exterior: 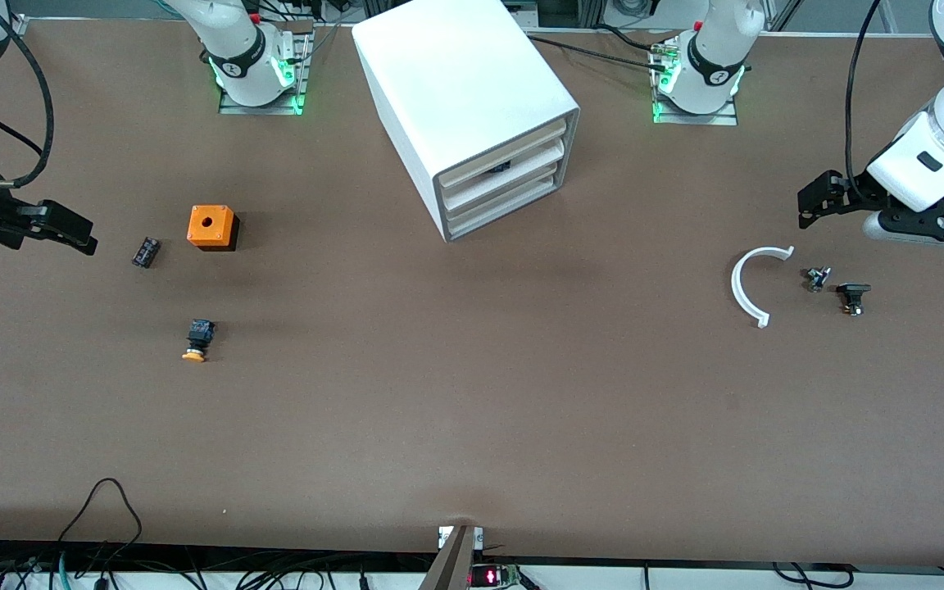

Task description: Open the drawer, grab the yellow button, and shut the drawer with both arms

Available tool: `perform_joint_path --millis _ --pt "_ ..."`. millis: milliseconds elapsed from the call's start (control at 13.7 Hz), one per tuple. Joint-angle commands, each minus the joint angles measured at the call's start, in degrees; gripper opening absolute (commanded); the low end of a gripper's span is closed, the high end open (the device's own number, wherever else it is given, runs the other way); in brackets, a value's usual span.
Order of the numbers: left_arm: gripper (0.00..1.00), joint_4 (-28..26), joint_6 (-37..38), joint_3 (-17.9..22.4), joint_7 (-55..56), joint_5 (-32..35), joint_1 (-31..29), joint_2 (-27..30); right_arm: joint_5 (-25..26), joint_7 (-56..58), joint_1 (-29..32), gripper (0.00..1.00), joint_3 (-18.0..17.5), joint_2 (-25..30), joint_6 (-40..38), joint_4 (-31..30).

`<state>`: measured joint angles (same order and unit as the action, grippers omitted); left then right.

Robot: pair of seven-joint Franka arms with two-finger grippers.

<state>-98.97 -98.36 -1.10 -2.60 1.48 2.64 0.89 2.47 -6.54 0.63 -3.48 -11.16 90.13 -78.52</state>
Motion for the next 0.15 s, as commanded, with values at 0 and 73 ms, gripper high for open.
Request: perform_joint_path --millis 0,73 --pt "1.00 0.27 0.62 0.31 -0.47 -0.60 0.26 -0.01 0.69 0.65 0.16 0.99 -0.12 -0.71 -0.22 1.62" --pt "1.00 0.27 0.62 0.31 -0.65 -0.60 0.26 -0.01 0.69 0.83 0.25 0.99 -0.12 -0.71 -0.22 1.79"
